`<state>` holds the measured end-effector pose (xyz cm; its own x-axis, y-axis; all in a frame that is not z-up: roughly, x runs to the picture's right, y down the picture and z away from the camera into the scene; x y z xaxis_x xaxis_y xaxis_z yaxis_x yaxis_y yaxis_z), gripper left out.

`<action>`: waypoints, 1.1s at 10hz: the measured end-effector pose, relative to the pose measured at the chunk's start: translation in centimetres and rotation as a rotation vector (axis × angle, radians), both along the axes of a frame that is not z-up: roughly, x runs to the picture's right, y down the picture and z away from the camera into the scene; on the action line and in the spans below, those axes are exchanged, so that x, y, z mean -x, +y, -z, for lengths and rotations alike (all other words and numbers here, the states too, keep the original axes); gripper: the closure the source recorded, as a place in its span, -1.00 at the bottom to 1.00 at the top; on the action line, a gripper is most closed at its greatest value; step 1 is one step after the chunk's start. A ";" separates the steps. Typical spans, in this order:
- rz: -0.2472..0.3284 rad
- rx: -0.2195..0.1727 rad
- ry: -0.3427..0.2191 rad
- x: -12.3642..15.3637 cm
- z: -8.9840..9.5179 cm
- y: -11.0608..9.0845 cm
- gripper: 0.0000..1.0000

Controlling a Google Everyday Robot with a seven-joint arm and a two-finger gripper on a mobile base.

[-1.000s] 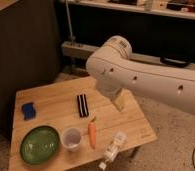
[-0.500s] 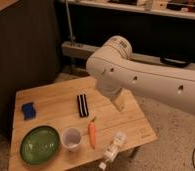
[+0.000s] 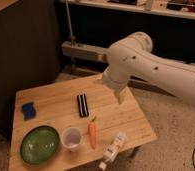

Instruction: Place the eraser in the ceramic cup

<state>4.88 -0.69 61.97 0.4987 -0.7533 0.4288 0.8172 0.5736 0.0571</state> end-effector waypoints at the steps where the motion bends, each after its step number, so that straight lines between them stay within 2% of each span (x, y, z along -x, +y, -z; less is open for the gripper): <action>1: 0.036 -0.030 -0.019 0.5 -0.3 0.1 -0.60; 3: 0.090 -0.065 0.019 1.1 -0.9 0.4 -0.60; 6: 0.091 -0.070 0.025 1.0 -0.8 0.3 -0.60; 7: 0.087 -0.082 0.024 0.9 -0.5 0.1 -0.60; 8: 0.111 -0.109 0.003 0.6 0.1 -0.5 -0.60; 9: 0.156 -0.126 -0.046 0.8 1.0 -1.9 -0.60; 11: 0.202 -0.117 -0.076 2.0 1.3 -3.5 -0.60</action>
